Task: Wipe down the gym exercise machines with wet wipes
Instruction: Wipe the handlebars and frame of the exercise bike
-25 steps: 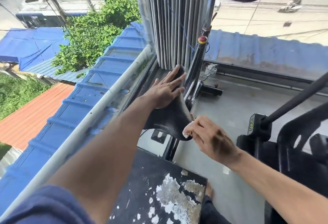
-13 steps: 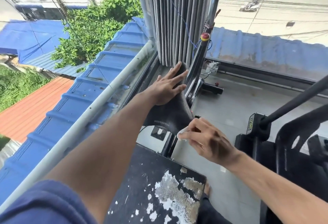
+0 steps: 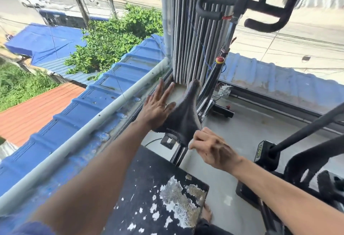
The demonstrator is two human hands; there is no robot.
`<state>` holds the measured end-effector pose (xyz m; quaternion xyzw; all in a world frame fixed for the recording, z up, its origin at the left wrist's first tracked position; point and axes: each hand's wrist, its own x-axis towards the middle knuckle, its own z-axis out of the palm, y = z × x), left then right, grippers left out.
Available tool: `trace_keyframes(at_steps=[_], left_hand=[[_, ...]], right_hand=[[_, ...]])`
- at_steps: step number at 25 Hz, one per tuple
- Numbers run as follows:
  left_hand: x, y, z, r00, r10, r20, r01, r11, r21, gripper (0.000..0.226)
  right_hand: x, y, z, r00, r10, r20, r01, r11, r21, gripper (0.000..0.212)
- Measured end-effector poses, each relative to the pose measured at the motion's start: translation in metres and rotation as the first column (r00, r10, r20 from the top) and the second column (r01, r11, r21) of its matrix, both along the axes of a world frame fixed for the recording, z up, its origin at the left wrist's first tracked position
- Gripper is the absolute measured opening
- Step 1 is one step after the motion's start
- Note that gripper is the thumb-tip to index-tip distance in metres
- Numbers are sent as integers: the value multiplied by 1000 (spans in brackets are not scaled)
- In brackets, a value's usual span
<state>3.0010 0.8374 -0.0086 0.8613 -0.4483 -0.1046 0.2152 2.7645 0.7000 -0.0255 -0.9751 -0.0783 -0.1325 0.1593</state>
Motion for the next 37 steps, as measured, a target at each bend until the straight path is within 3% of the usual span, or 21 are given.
trace_keyframes(at_steps=[5,11,15,17,19,23,26,32,34,37], left_hand=[[-36,72,-28,971,233,-56,-236,971,-48,71],[-78,131,-53,879,473,-60,-476,870,-124,71],[-93,121,-53,842,535,-60,-539,833,-124,65],[-95,114,-52,825,563,-53,-565,817,-115,67],[-97,111,-52,812,582,-55,-584,805,-101,69],[-89,93,-46,796,596,-111,-606,786,-122,63],[-68,66,-36,823,553,-127,-568,805,-171,62],[-58,36,-28,904,426,-30,-427,904,-29,62],[-59,24,-22,922,387,13,-387,922,6,63],[-57,8,-14,929,352,112,-362,928,88,72]], right_hand=[[68,13,6,997,76,28,-72,990,-117,15],[124,18,24,924,381,-36,-381,906,-186,18],[171,50,53,900,317,-299,-376,912,-163,21],[199,56,64,831,245,-500,-353,926,-132,23],[220,46,67,789,202,-580,-339,931,-136,22],[206,26,59,866,185,-464,-330,909,-254,32],[173,15,50,909,250,-334,-339,909,-244,31],[182,-90,43,966,129,-225,-207,905,-371,40],[192,-121,46,970,54,-237,-136,928,-347,33],[195,-147,35,980,-144,-135,126,983,-136,31]])
